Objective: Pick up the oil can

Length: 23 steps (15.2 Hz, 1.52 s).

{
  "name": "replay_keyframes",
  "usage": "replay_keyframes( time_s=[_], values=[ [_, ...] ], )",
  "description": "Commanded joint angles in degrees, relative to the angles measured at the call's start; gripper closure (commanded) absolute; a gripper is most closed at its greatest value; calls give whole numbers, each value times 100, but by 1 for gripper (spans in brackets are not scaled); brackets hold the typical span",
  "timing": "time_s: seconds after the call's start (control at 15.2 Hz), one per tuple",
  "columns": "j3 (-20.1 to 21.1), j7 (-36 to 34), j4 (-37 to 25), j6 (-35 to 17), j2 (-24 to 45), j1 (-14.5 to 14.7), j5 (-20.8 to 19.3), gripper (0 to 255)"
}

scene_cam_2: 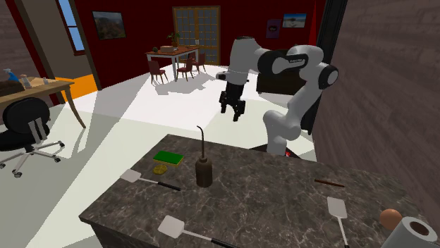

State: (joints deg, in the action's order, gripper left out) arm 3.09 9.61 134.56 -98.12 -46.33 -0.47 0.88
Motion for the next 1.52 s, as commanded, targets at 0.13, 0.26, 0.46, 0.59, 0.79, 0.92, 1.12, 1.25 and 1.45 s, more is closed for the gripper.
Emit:
replay_keyframes(
  time_s=[0.13, 0.26, 0.46, 0.59, 0.79, 0.92, 1.12, 1.25, 1.45],
  values=[
    [-224, 570, 14, -449, 294, 215, 84, 0],
    [-444, 1154, -20, -859, 616, 448, 205, 0],
    [-764, 2063, -157, -1382, 1133, 833, 457, 0],
    [-967, 2694, -302, -1661, 1490, 1105, 676, 0],
    [-1251, 3675, -588, -1962, 2030, 1524, 1079, 0],
    [-1419, 4345, -820, -2080, 2388, 1798, 1391, 0],
    [-1477, 4643, -771, -2252, 2529, 1895, 1539, 0],
    [-1482, 4695, -635, -2398, 2545, 1900, 1566, 0],
    [-1493, 4776, -440, -2617, 2580, 1911, 1614, 0]
  ],
)
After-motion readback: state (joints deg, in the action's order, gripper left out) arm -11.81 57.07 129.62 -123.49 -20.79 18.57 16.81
